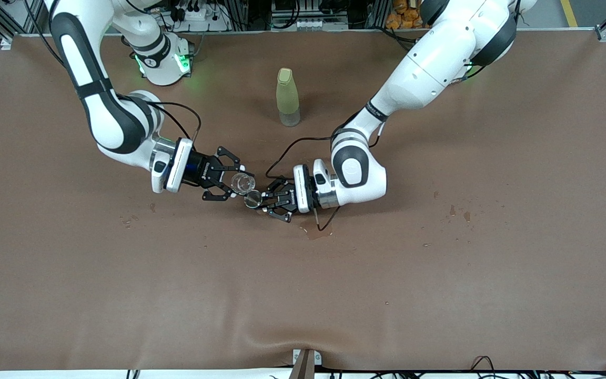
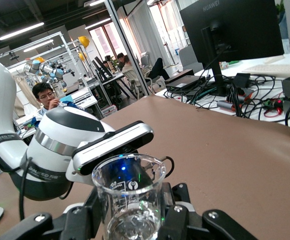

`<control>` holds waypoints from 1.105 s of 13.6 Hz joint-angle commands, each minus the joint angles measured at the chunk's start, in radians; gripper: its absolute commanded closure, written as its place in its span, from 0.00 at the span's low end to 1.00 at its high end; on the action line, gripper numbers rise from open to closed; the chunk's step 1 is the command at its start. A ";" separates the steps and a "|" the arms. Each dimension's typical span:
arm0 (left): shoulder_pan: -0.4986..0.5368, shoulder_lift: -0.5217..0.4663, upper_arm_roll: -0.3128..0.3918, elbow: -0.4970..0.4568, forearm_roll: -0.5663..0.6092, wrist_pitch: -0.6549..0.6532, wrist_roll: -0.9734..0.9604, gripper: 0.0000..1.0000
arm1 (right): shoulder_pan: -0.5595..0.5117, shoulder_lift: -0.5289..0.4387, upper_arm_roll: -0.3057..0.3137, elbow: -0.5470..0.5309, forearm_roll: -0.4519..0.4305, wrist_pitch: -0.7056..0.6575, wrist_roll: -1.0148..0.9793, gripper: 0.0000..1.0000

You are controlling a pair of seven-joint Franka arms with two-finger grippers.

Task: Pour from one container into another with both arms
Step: 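Tilt the beaker with the right gripper over the jigger's rim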

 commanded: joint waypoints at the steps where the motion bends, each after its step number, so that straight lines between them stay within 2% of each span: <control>1: -0.021 0.008 0.013 0.028 -0.034 0.018 -0.005 1.00 | 0.023 -0.093 -0.003 -0.078 0.025 0.039 0.082 0.88; 10: -0.023 0.010 0.013 0.031 -0.036 0.020 -0.007 1.00 | 0.060 -0.086 -0.004 -0.077 0.025 0.076 0.269 0.92; 15: -0.037 0.011 0.013 0.029 -0.088 0.025 -0.005 1.00 | 0.074 -0.080 -0.004 -0.075 0.025 0.076 0.367 0.92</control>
